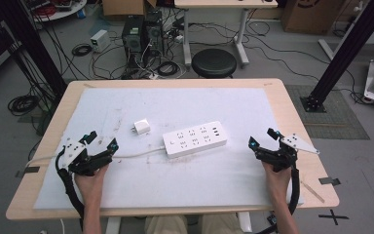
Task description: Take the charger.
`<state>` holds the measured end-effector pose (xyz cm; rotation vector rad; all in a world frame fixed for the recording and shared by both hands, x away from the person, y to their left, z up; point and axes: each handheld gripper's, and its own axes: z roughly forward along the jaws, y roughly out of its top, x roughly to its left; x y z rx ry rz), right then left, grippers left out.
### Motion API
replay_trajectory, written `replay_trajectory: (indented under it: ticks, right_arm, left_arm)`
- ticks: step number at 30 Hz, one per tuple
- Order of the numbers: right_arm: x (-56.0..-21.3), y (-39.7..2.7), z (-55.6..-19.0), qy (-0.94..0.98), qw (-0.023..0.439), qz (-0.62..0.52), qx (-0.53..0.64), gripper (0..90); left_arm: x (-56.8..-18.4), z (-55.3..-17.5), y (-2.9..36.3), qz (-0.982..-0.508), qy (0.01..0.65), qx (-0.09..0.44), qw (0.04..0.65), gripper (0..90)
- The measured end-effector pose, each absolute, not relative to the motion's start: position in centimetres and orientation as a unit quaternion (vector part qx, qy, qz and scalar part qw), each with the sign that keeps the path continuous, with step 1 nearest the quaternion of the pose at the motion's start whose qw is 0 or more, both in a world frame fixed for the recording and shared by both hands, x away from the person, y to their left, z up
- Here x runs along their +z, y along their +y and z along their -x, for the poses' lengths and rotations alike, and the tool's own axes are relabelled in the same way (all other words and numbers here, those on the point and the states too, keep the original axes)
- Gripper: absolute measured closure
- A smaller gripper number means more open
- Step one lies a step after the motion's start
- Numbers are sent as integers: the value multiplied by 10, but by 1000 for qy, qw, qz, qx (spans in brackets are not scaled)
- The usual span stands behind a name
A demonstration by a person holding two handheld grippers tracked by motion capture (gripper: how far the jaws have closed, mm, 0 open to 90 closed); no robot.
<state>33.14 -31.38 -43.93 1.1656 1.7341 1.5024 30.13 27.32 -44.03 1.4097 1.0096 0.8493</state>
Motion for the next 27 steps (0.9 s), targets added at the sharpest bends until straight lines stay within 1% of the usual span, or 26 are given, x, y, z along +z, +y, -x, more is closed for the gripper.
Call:
replay_trajectory:
  ticks: [12, 16, 18, 23, 27]
  right_arm:
    - [-439, -313, -330, 646, 283, -435, 560, 126]
    - [-439, -313, -330, 645, 286, -433, 561, 126]
    - [-439, -313, -330, 645, 285, -434, 561, 126]
    - [-439, -313, -330, 644, 285, -439, 558, 126]
    - [-439, -312, -331, 645, 287, -436, 558, 126]
  left_arm:
    - [-439, -299, 271, -607, 422, 364, 566, 177]
    - [-439, -297, 270, -607, 418, 375, 562, 189]
    - [-439, -297, 270, -608, 417, 376, 562, 209]
    - [-439, -298, 268, -611, 416, 373, 562, 217]
    - [-437, -298, 267, -626, 420, 360, 550, 217]
